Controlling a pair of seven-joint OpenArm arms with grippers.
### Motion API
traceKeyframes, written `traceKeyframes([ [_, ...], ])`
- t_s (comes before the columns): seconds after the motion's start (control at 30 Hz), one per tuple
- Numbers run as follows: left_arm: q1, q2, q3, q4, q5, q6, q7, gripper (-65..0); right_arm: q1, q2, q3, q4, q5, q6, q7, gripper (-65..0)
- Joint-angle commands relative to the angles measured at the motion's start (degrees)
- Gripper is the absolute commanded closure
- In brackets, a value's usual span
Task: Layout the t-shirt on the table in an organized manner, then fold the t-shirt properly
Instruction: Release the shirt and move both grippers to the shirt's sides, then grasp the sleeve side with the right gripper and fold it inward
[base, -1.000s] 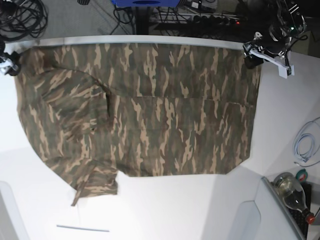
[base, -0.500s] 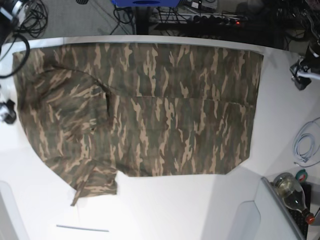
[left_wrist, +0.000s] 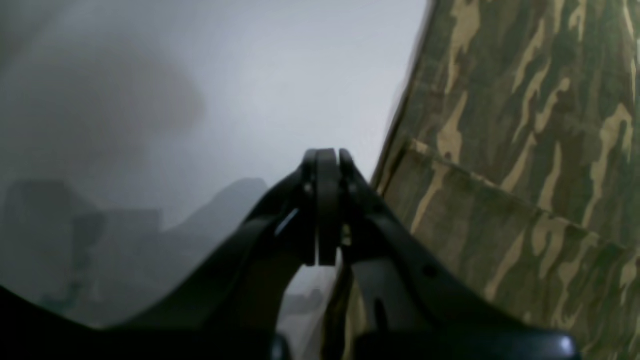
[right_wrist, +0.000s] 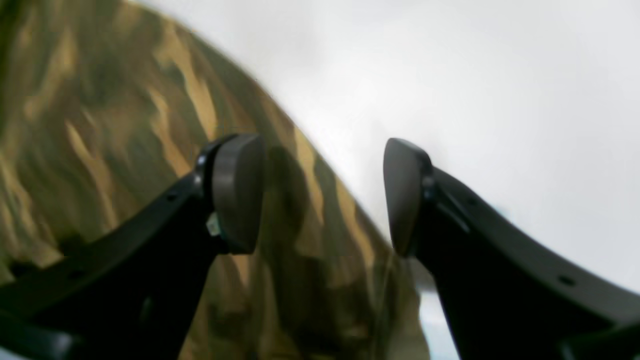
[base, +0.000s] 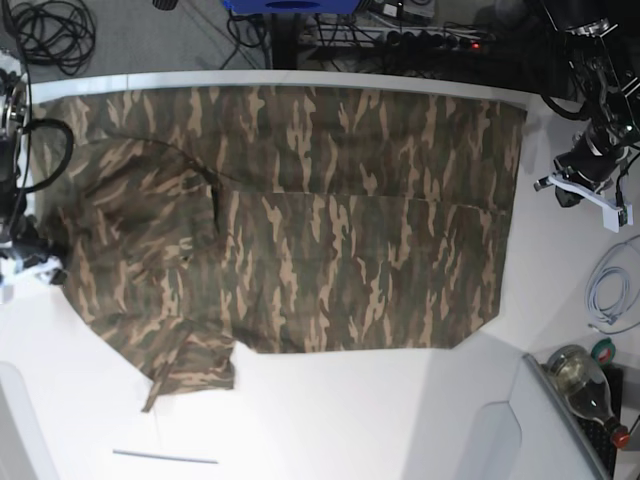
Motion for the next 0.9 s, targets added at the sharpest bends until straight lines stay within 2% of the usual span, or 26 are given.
traceKeyframes([
  [0.0,-0.04,-1.23,-0.38,0.85,-0.54,-0.14,-1.03,0.0,1.73,1.24,0.03,0.62,0.78,-0.32,1.27,-35.0],
  [0.23,-0.21,-2.29,-0.47,-1.78,-0.54,-0.14,-1.03,0.0,1.73,0.36,-0.32,0.26,0.78,-0.49,1.27,-33.5],
  [0.3,-0.39,-2.38,-0.47,-2.58,-0.54,-0.14,-1.12,0.0,1.73,0.36,-0.32,0.26,0.78,-0.49,1.27,-22.8],
  [0.37,-0.48,-2.47,-0.47,-2.84,-0.54,-0.14,-1.12,0.0,1.73,0.36,-0.24,0.26,0.78,-0.49,1.10,-5.4],
  [0.4,-0.48,-2.47,-0.47,-2.84,-0.54,-0.14,-1.12,0.0,1.73,0.36,-0.24,0.62,0.78,-0.49,0.48,0.0],
  [0.5,-0.48,-2.55,-0.47,-2.84,-0.54,-0.14,-1.12,0.0,1.64,0.54,0.12,2.99,0.86,-0.41,-2.15,-1.5],
  [0.63,-0.56,-2.55,-0.47,-2.75,-0.54,-0.14,-1.12,0.0,-2.31,0.80,0.73,14.07,1.13,-0.41,-8.92,0.0],
  [0.77,-0.56,-2.55,-0.47,-2.75,-0.54,-0.14,-1.12,0.0,-10.40,0.19,8.64,31.21,1.13,-0.49,-19.82,0.0],
  [0.87,-0.65,-2.55,-0.38,-2.75,-0.54,-0.14,-1.12,0.0,-15.85,-2.36,14.62,43.69,1.13,-0.32,-27.21,0.0],
])
